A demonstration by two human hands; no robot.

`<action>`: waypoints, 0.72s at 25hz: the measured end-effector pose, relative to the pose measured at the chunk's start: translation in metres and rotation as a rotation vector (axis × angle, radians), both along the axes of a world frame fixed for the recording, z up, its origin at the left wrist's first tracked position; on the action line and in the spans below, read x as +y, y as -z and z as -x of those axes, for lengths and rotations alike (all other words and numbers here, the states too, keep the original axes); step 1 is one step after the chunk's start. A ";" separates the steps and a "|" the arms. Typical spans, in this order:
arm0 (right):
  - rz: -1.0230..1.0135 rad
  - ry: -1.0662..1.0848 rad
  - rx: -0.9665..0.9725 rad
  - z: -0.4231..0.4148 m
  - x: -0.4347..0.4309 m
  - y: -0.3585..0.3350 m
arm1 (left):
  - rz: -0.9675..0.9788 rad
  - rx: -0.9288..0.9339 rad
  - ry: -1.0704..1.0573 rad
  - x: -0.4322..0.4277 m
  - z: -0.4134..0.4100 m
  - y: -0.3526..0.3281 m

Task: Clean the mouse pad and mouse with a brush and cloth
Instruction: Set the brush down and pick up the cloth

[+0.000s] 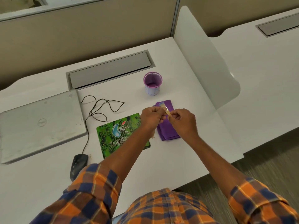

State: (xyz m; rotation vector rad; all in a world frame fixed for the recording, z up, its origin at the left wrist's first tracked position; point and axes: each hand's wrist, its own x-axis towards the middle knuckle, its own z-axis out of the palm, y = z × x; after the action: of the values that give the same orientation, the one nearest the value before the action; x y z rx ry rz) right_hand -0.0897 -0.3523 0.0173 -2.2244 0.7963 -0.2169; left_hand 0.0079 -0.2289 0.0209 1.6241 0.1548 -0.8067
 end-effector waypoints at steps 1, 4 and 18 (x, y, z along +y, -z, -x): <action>-0.003 0.010 0.003 -0.002 -0.007 0.002 | -0.008 -0.004 -0.002 -0.010 -0.003 0.001; 0.004 0.051 0.020 -0.012 -0.026 0.007 | -0.032 -0.013 -0.016 -0.035 -0.011 0.005; 0.056 0.157 0.187 -0.050 -0.067 0.047 | -0.350 -0.620 0.374 -0.084 -0.015 0.014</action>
State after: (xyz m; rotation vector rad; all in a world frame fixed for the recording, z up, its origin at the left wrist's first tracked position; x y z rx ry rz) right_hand -0.0401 -0.4192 -0.0296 -2.2598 1.0797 -0.1084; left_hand 0.0224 -0.3129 0.0069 2.2009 -0.4855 -0.5303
